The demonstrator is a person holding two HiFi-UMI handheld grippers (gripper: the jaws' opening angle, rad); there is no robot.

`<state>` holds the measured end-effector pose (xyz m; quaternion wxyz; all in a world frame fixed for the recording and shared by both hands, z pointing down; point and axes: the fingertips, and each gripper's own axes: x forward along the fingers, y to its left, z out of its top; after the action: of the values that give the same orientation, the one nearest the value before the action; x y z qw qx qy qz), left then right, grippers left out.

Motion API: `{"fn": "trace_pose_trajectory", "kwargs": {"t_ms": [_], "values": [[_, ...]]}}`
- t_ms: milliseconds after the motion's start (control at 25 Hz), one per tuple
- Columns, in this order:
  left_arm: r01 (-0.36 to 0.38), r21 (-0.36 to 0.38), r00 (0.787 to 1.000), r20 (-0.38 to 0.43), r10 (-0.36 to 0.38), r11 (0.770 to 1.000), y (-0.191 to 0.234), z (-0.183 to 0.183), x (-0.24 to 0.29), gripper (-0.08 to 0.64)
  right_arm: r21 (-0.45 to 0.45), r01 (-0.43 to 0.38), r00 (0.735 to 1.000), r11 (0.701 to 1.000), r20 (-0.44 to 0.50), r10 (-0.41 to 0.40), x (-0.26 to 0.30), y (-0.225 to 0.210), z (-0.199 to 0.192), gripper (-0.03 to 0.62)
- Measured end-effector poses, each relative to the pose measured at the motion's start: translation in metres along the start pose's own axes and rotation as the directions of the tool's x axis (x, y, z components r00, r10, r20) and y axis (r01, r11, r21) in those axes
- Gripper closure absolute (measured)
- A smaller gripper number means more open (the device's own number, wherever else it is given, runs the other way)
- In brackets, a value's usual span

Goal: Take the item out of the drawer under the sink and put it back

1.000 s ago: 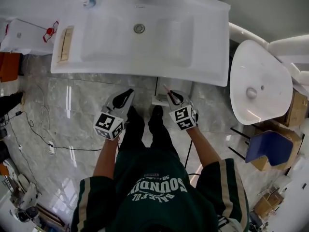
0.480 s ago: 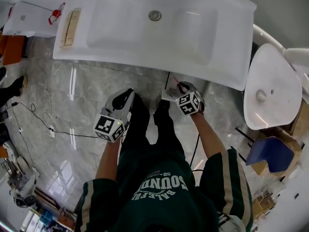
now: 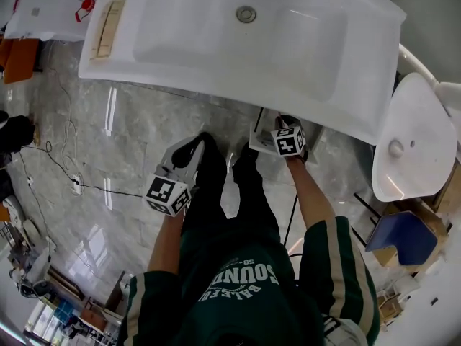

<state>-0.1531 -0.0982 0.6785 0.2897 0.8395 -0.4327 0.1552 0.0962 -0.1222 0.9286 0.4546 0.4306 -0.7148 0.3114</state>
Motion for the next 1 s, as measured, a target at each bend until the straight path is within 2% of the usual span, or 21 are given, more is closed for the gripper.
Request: {"fn": "trace_pose_trajectory", "kwargs": {"t_ms": [360,840,1000], "values": [[-0.003,-0.011,1.000,-0.010,0.003,1.000,0.010,-0.010,0.002,0.489,0.141,0.011,0.998,0.990,-0.063,-0.002,0.039,-0.004,-0.006,0.541],[-0.024,-0.019,0.999,-0.024,0.023,1.000,0.023,-0.018,-0.008,0.489,0.162,0.012,0.991,0.987,-0.132,0.010,0.057,-0.002,-0.018,0.541],[-0.017,-0.007,1.000,-0.026,0.017,1.000,0.019,-0.017,-0.008,0.489,0.120,0.020,0.991,0.993,-0.135,-0.004,0.053,-0.001,-0.017,0.541]]}}
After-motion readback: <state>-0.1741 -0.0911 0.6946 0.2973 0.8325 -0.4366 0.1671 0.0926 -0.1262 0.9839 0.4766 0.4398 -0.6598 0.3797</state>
